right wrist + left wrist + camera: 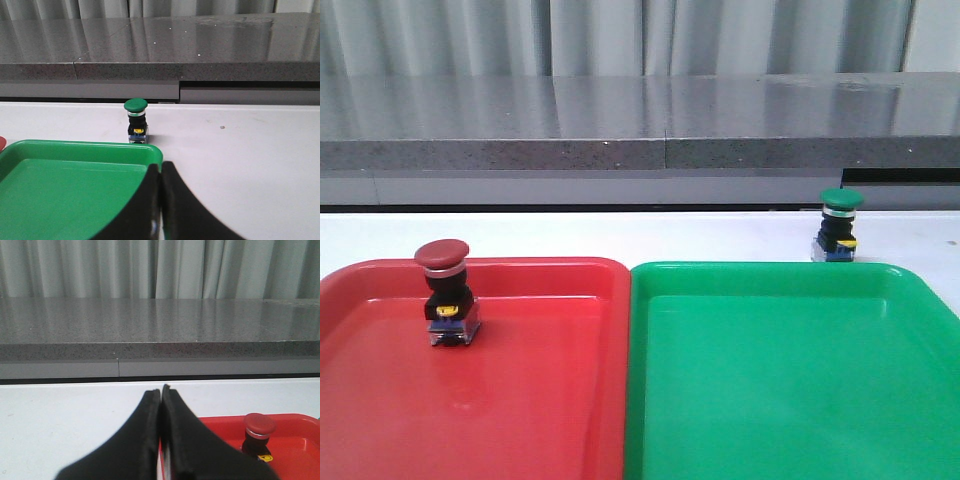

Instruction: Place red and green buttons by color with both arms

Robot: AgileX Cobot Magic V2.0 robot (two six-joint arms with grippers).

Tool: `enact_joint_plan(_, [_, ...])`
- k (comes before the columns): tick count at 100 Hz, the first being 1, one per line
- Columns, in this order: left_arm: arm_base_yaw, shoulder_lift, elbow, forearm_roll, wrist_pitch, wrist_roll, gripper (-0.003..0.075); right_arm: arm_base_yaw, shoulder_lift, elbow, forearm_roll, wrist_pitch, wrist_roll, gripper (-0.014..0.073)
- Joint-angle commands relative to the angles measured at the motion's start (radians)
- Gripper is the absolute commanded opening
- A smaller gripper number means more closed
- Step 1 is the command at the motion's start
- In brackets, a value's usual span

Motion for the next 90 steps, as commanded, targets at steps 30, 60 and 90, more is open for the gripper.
enact_joint_plan(30, [0.002, -0.029, 0.043, -0.001, -0.074, 0.000, -0.0019, -0.007, -0.021, -0.015, 0.001, -0.081, -0.002, -0.0068])
enact_joint_plan(60, [0.002, -0.029, 0.043, -0.001, -0.074, 0.000, -0.0019, -0.007, -0.021, -0.015, 0.001, -0.084, -0.002, -0.0068])
enact_joint_plan(90, [0.002, -0.029, 0.043, -0.001, -0.074, 0.000, -0.0019, -0.007, -0.021, -0.016, 0.001, -0.248, -0.002, -0.0068])
